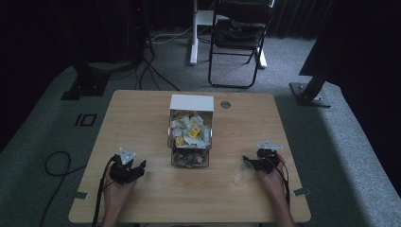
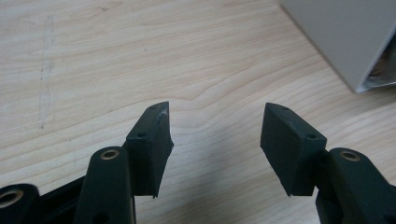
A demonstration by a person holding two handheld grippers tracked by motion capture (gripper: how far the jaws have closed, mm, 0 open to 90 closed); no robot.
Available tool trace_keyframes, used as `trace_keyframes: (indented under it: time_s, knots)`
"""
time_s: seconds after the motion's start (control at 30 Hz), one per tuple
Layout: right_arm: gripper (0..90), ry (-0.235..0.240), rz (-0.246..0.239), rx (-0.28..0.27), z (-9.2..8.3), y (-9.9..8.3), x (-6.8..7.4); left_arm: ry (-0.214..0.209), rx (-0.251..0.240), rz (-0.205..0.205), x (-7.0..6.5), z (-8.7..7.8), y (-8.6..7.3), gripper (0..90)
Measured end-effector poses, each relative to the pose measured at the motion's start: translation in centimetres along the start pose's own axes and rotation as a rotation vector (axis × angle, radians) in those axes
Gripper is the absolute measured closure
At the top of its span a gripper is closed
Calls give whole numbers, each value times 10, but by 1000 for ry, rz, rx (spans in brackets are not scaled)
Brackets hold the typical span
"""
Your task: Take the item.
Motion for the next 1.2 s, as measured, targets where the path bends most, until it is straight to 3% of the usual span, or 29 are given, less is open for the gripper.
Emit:
trace_keyframes:
  time_s: [0.5,1.2]
  knots:
    - [123,0,0,0,0,0,0,-58,-68,1,-15,-17,16,437]
    - [123,0,0,0,0,0,0,-122,-122,50,-41,-26,35,436]
Point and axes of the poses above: each handheld gripper's, and its own axes: z roughly forward along the jaws, y roughly out of its top, x roughly to its left, the point moved 6 cm from there along z, roughly forward along the jaws, and after that the axes turned 2 degrees about z, right-handed, at the moved point
